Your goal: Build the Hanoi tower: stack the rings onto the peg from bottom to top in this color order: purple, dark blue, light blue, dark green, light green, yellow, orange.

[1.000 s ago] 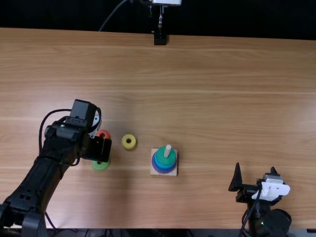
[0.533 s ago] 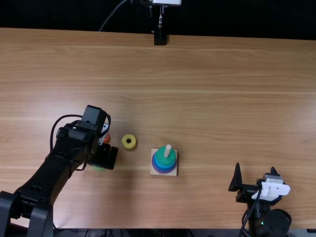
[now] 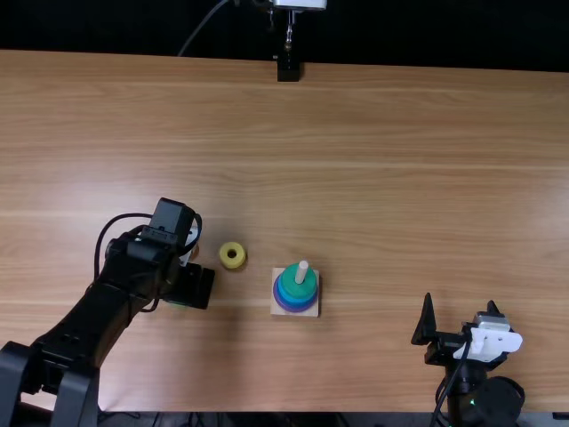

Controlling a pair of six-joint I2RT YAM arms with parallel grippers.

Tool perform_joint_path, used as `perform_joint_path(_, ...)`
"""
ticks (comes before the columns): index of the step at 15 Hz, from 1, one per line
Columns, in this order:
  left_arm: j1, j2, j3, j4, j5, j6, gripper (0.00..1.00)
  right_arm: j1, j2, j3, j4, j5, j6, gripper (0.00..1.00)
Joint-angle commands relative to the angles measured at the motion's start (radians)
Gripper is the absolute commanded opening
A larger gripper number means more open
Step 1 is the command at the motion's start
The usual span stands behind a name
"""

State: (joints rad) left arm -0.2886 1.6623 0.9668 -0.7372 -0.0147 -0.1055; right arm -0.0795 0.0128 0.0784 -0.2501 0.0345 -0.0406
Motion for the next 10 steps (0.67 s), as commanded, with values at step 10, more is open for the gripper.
perform_joint_path(10,-0.007,0.017,-0.042,-0.008,0.007,0.001,1.0,-0.009,-0.013,-0.062,-0.064,0.015,0.0,1.0)
